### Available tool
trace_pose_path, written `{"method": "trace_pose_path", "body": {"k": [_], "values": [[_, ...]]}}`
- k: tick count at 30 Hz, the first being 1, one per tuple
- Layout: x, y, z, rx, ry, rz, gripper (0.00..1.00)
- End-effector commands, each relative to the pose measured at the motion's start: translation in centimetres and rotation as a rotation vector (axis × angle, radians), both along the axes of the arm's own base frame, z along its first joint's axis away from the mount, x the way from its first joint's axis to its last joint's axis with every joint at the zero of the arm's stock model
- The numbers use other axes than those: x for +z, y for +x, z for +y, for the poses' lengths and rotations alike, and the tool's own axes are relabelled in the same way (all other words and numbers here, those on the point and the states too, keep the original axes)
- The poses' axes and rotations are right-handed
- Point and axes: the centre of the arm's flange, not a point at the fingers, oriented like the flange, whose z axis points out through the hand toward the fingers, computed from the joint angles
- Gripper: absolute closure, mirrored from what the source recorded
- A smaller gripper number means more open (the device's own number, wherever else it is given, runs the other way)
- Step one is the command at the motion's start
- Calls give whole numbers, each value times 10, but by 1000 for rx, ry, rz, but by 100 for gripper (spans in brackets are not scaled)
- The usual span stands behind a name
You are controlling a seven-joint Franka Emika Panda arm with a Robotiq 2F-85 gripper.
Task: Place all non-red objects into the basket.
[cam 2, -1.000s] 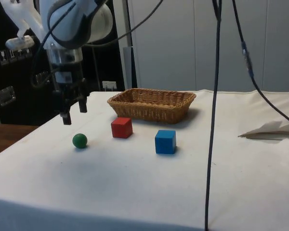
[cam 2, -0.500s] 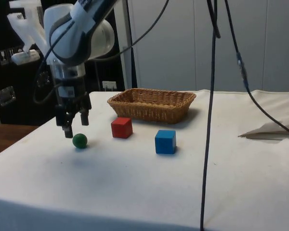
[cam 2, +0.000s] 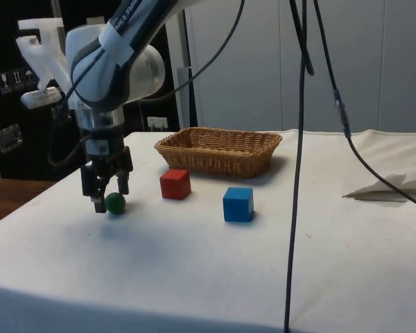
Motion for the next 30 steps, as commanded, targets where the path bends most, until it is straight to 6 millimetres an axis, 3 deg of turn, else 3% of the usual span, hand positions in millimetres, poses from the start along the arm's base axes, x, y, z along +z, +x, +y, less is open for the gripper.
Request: {"method": "trace_pose_path", "body": {"k": [1,8,13,14,15,16,17,25,30], "values": [[-4,1,2,1,11,-4,0],[-12,0,5,2,9,5,0],[-12,-1,4,4,0,12,51],[-13,0,4,1,7,7,51],[-14,0,4,1,7,8,63],[-14,0,5,1,7,6,91],[-14,0,5,2,6,7,100],[-14,0,5,2,6,8,100],[5,1,2,2,9,8,100]]}}
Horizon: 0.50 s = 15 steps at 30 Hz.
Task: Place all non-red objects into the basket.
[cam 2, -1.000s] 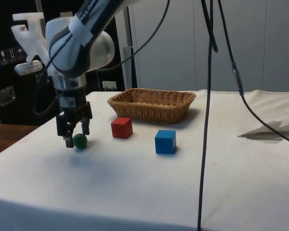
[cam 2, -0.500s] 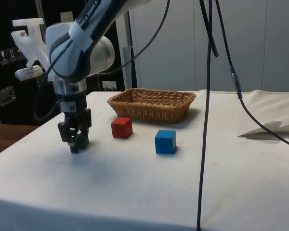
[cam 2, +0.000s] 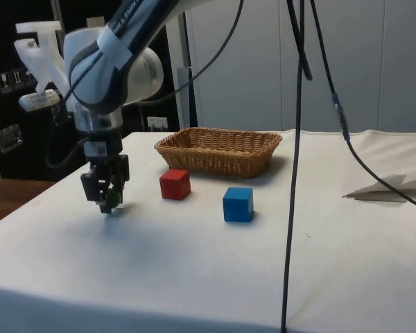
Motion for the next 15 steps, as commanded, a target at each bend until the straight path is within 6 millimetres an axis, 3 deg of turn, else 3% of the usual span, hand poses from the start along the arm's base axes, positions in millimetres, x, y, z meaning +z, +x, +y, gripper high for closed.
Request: {"method": "trace_pose_path", "body": {"k": [1,2,5,15], "values": [[9,-1,-1,1,5,3,100],[4,0,-1,-1,2,3,100],[24,-1,-5,0,6,6,100],[59,-5,-11,12,12,6,100]]}}
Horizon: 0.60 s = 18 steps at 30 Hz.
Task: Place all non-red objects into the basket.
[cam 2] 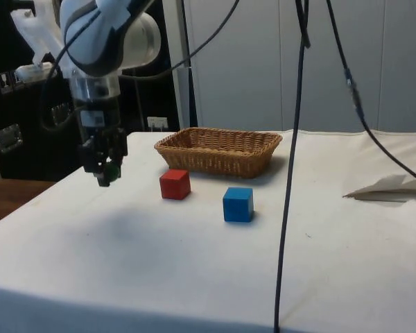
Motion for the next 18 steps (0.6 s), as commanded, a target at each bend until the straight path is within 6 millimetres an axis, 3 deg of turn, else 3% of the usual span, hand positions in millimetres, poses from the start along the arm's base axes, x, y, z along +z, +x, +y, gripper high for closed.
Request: {"method": "trace_pose_path", "body": {"k": [1,4,11,12,18], "values": [[9,-4,-3,2,1,-5,100],[10,-5,-4,1,5,-1,100],[44,-23,-16,3,15,-19,100],[41,-21,-14,1,18,-16,100],[64,-28,-31,0,19,-21,100]]}}
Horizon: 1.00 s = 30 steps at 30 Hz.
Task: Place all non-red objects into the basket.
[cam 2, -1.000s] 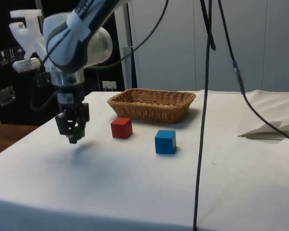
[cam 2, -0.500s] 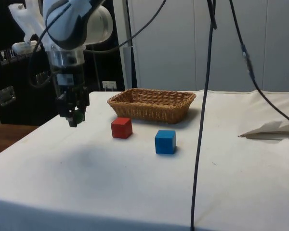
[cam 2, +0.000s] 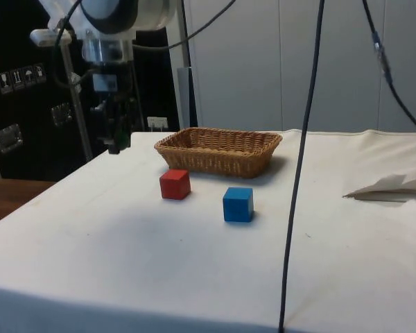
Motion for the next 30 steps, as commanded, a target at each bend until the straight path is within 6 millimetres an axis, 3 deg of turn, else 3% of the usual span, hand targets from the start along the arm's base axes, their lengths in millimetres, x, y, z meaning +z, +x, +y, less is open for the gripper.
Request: {"method": "trace_pose_path", "body": {"k": [1,11,12,19,22,30], "values": [[7,-2,-6,0,-3,1,100],[45,-7,-39,-8,1,-3,100],[39,-5,-35,-8,2,-4,100],[69,-9,-66,-18,0,-12,100],[71,-8,-68,-19,-2,-17,100],[86,-11,-101,-30,-9,-19,100]]}}
